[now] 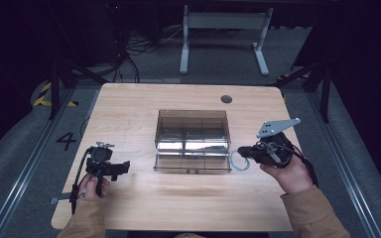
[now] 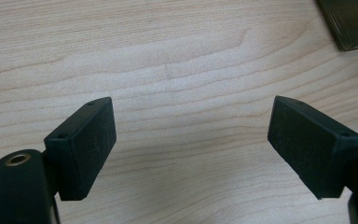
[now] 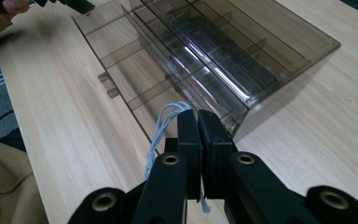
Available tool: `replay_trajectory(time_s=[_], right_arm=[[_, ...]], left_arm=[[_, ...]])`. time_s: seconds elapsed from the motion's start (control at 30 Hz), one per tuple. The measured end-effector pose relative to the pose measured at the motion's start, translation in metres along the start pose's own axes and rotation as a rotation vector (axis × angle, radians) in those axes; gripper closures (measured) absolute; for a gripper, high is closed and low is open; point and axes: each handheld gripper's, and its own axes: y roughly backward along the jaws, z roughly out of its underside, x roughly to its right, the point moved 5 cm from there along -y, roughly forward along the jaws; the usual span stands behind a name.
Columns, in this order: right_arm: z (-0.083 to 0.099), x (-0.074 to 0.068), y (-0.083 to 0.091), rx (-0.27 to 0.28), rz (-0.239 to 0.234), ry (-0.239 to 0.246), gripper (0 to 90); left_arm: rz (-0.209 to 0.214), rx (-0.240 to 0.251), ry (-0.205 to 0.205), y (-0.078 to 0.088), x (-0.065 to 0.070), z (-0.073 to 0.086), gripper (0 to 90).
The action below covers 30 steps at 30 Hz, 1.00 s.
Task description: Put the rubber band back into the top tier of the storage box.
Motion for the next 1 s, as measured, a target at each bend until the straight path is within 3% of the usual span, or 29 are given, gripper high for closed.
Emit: replay_trajectory(time_s=[1.0], right_arm=[[-0.05, -0.017, -0.05, -0.002, -0.092, 0.067, 88.7]], left_arm=[[0.001, -0.003, -0.003, 0.0, -0.001, 0.0, 16.0]])
